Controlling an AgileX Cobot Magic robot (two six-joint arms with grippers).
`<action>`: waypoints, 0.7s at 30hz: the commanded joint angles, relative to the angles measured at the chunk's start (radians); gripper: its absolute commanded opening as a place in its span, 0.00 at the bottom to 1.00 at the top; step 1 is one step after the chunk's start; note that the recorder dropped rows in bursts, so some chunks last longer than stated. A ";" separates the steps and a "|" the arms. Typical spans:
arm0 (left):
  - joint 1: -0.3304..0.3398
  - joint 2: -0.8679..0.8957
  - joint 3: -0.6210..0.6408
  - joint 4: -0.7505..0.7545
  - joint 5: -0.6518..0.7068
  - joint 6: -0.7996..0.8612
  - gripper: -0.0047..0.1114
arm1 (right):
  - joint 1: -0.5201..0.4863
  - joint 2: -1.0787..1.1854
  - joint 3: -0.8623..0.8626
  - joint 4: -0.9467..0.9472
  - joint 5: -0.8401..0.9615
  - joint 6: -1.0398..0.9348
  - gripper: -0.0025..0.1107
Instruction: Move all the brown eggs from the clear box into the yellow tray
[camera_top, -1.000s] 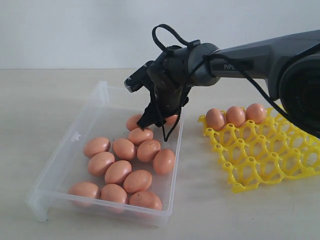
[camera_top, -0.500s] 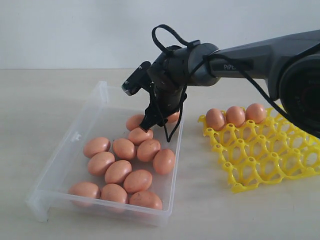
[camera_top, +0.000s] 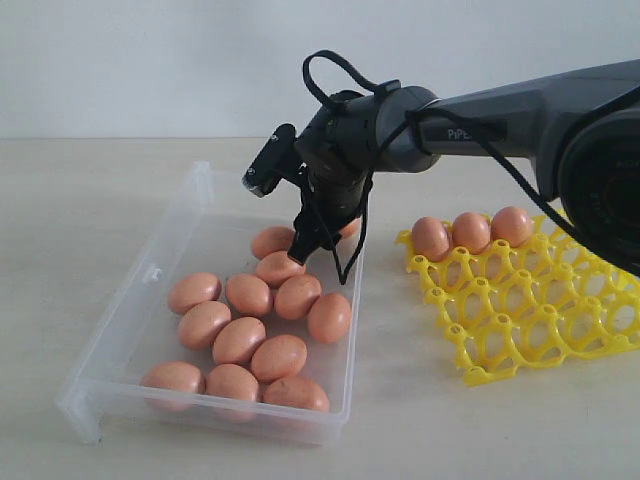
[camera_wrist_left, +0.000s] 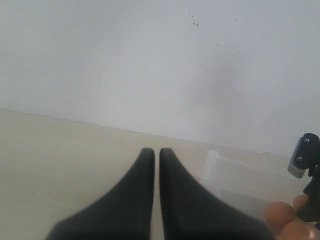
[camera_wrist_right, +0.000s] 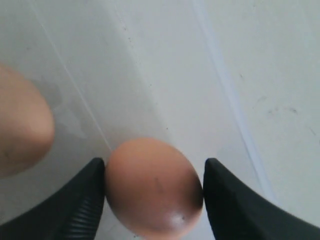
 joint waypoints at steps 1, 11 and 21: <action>-0.004 0.004 -0.004 0.000 -0.002 -0.001 0.07 | -0.005 -0.020 -0.004 -0.014 -0.001 -0.011 0.48; -0.004 0.004 -0.004 0.000 -0.002 -0.001 0.07 | -0.005 -0.020 -0.004 0.070 -0.079 0.020 0.02; -0.004 0.004 -0.004 0.000 -0.002 -0.001 0.07 | -0.007 -0.077 -0.004 0.096 -0.207 0.192 0.02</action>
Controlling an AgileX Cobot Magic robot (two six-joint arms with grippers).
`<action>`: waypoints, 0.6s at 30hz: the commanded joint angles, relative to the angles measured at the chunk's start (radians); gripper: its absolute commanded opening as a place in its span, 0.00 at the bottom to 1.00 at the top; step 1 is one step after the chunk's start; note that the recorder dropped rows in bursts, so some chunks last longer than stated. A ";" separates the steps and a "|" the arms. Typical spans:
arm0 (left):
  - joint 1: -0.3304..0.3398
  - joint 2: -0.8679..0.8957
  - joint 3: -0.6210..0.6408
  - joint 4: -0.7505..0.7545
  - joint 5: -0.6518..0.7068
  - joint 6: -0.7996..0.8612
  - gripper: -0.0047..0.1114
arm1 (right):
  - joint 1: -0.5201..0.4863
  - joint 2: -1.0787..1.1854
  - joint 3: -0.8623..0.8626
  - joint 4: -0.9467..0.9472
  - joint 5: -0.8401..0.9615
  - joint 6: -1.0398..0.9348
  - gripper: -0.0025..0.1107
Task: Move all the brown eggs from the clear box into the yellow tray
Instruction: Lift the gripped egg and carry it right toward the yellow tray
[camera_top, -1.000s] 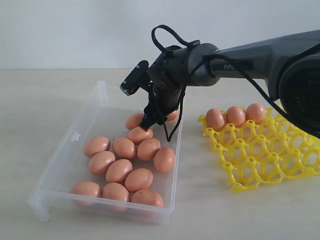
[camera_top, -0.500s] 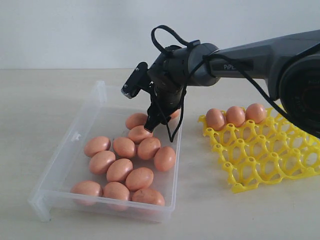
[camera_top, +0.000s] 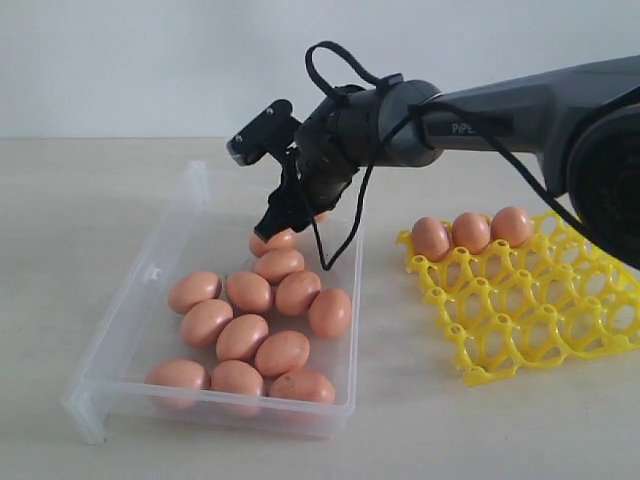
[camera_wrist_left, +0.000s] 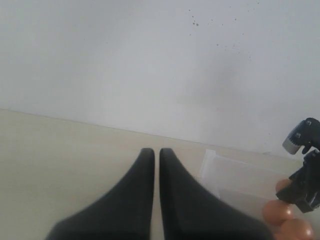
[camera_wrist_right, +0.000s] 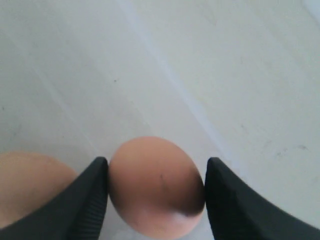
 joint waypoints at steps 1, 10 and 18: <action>-0.004 0.004 -0.004 0.000 -0.002 -0.001 0.07 | -0.007 -0.065 -0.004 0.022 -0.051 0.067 0.02; -0.004 0.004 -0.004 0.000 -0.002 -0.001 0.07 | -0.007 -0.147 -0.001 0.233 -0.041 -0.012 0.02; -0.004 0.004 -0.004 0.000 -0.002 -0.001 0.07 | -0.007 -0.195 0.007 0.416 -0.021 -0.142 0.02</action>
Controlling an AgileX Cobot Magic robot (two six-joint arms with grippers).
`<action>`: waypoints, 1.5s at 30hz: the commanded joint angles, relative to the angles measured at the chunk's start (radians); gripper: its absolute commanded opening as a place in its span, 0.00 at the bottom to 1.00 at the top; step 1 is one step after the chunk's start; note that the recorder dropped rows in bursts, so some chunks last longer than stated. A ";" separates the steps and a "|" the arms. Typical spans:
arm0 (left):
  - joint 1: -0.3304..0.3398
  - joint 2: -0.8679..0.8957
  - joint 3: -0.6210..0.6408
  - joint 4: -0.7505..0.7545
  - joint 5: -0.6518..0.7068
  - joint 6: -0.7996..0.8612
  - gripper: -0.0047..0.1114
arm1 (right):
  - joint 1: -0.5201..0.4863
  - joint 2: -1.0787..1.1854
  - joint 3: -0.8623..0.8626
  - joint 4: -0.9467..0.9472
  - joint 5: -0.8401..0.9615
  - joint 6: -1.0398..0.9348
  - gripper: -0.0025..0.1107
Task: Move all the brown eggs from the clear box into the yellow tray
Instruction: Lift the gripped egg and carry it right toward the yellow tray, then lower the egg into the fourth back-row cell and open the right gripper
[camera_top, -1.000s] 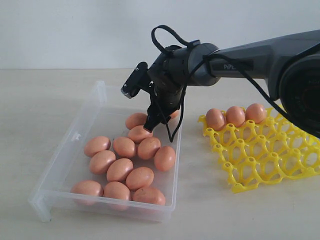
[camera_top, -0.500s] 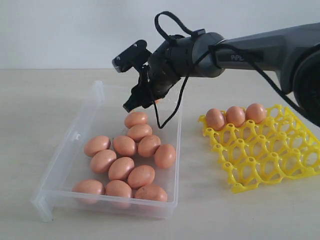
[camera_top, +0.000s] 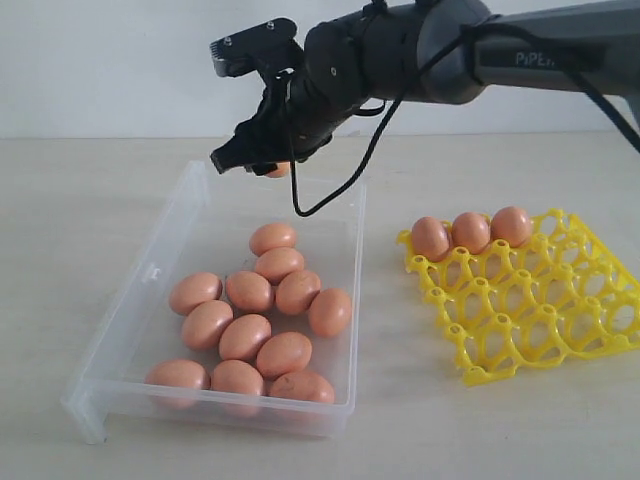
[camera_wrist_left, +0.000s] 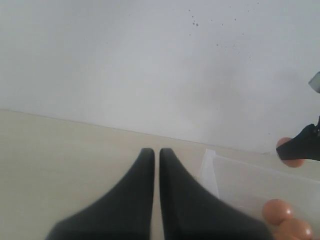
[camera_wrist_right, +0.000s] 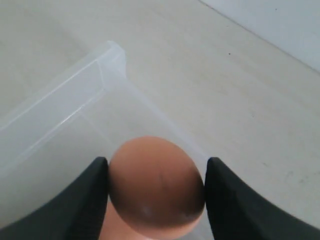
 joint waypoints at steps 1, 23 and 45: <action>-0.004 0.004 -0.004 0.000 -0.002 -0.001 0.07 | -0.005 -0.068 0.031 0.032 -0.016 -0.027 0.02; -0.004 0.004 -0.004 0.000 -0.002 -0.001 0.07 | -0.005 -0.568 0.527 -0.960 0.762 0.479 0.02; -0.004 0.004 -0.004 0.000 -0.002 -0.001 0.07 | -0.754 -0.779 1.086 -1.041 -0.828 0.982 0.02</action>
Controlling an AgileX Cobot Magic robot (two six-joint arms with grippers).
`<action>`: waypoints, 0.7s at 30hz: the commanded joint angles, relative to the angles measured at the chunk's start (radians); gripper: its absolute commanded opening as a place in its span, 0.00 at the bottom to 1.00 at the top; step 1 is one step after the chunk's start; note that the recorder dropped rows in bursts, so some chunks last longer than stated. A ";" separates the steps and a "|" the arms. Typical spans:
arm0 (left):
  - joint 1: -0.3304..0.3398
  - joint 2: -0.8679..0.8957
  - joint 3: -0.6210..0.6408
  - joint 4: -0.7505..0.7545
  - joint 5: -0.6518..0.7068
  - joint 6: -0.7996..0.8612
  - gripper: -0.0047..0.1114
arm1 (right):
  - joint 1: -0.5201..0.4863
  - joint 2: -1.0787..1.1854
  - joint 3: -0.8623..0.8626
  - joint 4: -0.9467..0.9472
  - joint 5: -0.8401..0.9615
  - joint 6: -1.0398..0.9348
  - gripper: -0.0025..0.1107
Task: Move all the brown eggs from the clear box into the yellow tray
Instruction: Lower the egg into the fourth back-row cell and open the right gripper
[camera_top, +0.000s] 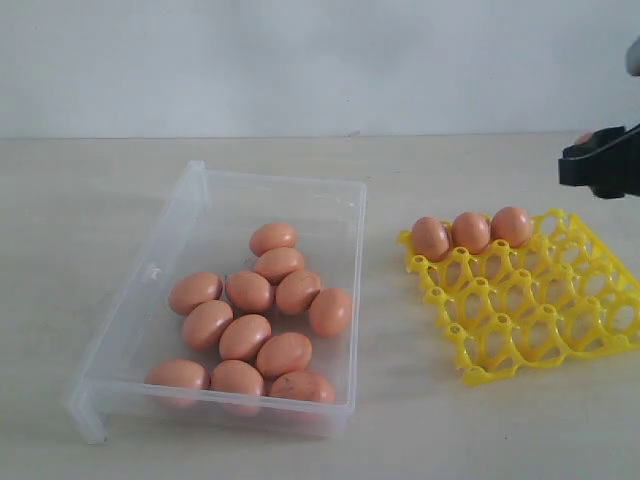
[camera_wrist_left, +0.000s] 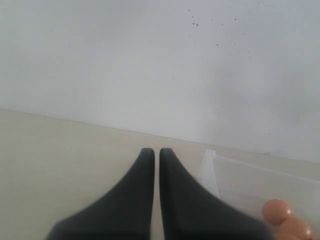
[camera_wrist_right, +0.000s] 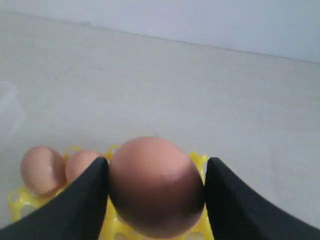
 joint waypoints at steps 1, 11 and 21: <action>-0.004 0.004 -0.004 0.000 -0.002 -0.001 0.07 | -0.158 0.002 0.058 0.230 -0.327 -0.245 0.02; -0.004 0.004 -0.004 0.000 -0.002 -0.001 0.07 | -0.190 0.311 0.207 0.771 -0.880 -0.778 0.02; -0.004 0.004 -0.004 0.000 -0.002 -0.001 0.07 | -0.211 0.673 0.048 0.706 -1.052 -0.669 0.02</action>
